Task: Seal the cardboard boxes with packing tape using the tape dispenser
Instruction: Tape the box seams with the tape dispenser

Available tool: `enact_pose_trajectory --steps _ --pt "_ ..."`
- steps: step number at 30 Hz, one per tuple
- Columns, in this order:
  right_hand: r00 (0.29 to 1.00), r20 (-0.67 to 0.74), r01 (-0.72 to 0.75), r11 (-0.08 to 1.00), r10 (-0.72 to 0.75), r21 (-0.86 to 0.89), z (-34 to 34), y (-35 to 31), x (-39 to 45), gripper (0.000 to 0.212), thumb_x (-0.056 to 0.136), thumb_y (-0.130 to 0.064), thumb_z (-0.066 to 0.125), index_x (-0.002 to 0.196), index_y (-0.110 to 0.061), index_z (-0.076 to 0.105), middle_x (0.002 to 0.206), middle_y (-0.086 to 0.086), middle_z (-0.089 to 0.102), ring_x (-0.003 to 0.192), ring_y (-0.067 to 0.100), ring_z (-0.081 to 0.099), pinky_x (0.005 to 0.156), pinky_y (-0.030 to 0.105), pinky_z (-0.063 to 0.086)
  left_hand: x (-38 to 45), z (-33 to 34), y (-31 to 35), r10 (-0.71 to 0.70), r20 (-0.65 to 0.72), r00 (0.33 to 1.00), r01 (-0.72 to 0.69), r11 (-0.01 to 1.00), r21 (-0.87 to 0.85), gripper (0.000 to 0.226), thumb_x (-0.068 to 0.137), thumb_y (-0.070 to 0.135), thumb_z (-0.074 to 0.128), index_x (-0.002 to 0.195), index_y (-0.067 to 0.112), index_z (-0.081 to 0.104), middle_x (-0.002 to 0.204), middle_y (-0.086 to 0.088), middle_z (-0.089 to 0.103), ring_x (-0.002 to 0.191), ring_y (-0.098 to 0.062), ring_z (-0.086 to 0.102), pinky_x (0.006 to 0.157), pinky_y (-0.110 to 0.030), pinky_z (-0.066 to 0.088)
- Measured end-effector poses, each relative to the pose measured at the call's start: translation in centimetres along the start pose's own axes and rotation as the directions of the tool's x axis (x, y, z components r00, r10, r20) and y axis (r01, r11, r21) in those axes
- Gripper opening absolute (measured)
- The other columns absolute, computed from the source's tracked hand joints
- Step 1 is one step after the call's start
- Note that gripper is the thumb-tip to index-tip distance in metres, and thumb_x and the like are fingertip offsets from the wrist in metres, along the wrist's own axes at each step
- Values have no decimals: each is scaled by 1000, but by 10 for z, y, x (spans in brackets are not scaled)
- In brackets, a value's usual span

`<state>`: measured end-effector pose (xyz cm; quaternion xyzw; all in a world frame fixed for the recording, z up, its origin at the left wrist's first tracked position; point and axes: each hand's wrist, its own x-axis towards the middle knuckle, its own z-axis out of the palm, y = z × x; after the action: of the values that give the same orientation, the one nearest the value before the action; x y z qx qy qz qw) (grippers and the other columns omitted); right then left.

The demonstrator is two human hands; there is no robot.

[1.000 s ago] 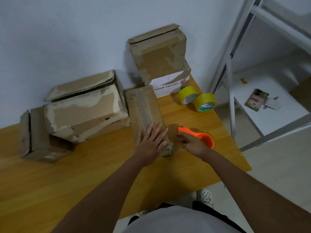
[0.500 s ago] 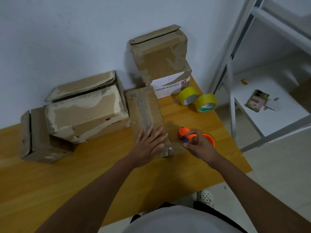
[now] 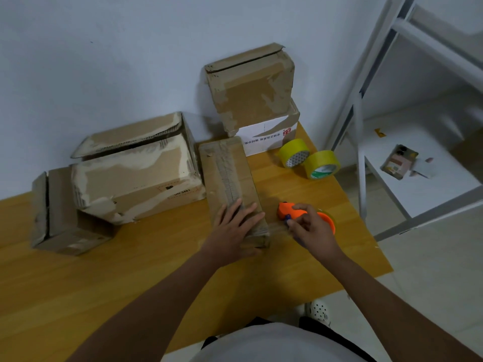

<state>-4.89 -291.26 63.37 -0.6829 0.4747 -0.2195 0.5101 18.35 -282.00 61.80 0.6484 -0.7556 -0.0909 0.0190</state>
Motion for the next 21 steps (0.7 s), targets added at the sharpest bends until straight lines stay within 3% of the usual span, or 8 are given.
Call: enact_pose_trajectory --steps 3,5,7,13,18,21 --pt "998 -64 22 1000 -23 -21 5 -1 -3 36 94 -18 63 126 -18 48 80 2 67 75 10 65 64 25 52 9 -3 17 -109 -70 991 106 993 -51 82 78 85 41 144 36 42 147 7 42 144 -28 28 116 -58 20" --pt "995 -96 34 999 -36 -21 8 -1 -4 36 93 -16 64 126 -17 48 79 2 65 74 12 63 65 34 52 15 -2 21 -150 -111 982 148 989 -29 83 77 85 43 141 33 49 137 5 51 135 -29 40 111 -57 28" --pt "990 -126 57 997 -62 -44 12 0 -6 36 93 -14 64 125 -18 48 78 0 64 72 9 62 64 33 50 16 1 21 -159 -122 980 162 987 13 84 77 85 41 141 31 50 133 4 54 131 -30 46 109 -58 33" --pt "981 -146 113 989 -126 -96 20 2 -5 35 96 -12 58 128 -21 45 79 -5 58 71 6 58 58 19 42 11 3 16 -137 -128 982 141 990 21 92 77 85 41 150 29 36 139 5 48 136 -28 41 109 -57 33" --pt "981 -127 133 982 -150 -135 29 3 1 30 100 -10 50 128 -19 46 82 -10 54 73 2 55 59 23 36 4 2 9 -88 -93 992 92 995 36 85 88 78 35 154 24 31 151 5 40 145 -26 29 115 -55 26" --pt "986 -91 122 975 -141 -184 36 5 8 31 102 -13 44 133 -14 44 93 -7 55 81 6 55 68 24 35 3 2 10 -79 -73 994 82 996 39 84 89 75 37 155 23 29 154 5 37 147 -26 25 116 -56 24"
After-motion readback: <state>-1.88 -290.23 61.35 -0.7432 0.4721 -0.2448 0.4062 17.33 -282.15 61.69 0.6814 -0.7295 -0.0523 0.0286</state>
